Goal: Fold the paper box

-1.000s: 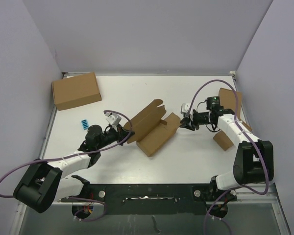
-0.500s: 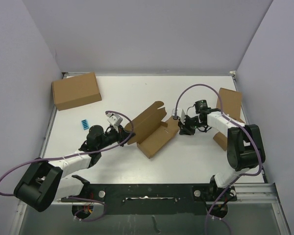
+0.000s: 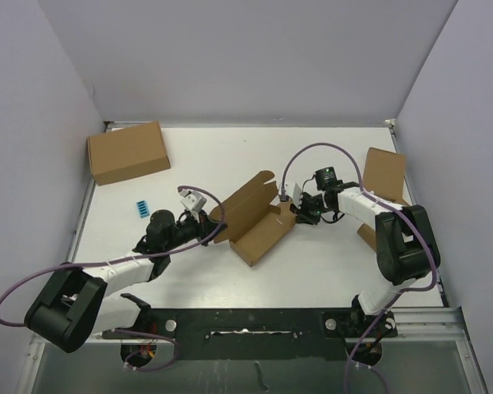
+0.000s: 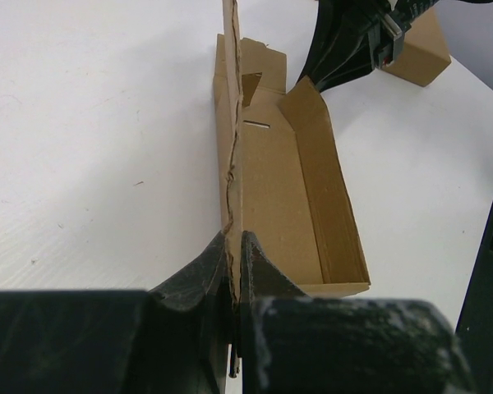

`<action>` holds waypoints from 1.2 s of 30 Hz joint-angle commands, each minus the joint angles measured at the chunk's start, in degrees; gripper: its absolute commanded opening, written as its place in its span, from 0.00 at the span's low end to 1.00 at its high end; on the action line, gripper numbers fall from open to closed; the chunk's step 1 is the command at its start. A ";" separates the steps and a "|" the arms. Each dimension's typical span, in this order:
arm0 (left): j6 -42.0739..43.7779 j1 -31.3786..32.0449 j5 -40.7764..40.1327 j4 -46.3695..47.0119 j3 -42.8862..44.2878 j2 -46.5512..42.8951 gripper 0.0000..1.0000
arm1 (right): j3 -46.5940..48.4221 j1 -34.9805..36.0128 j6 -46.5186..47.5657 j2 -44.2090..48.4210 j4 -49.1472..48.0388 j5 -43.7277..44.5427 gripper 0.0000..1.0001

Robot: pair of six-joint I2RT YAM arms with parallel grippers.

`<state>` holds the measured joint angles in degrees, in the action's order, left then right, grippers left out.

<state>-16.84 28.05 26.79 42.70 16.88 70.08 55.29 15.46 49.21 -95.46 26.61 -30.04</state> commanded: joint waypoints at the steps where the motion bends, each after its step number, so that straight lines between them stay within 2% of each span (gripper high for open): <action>1: 0.32 0.28 0.55 3.30 2.69 1.16 0.00 | 0.40 1.30 0.91 3.20 -2.32 -1.56 0.00; 13: 0.46 0.25 0.48 2.84 3.84 2.10 0.00 | -2.48 3.49 6.95 6.56 -2.48 -5.96 0.00; 22: 0.83 0.16 -1.40 0.59 4.81 2.60 0.00 | -2.11 4.86 16.47 7.23 6.35 -13.88 0.00; 27: 1.11 0.11 -2.59 -0.78 4.90 2.27 0.00 | -0.58 5.83 21.72 6.06 12.33 -15.21 0.00; 32: 1.11 0.14 -2.96 -1.18 4.80 2.25 0.00 | -0.53 6.46 23.83 5.72 14.40 -15.34 0.00; 36: 1.17 0.16 -2.65 -1.04 4.66 2.17 0.00 | 0.33 6.39 21.79 5.32 13.69 -14.30 0.00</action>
<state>-16.32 28.08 25.28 39.44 19.09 72.20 52.99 21.47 70.81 -90.35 39.27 -42.61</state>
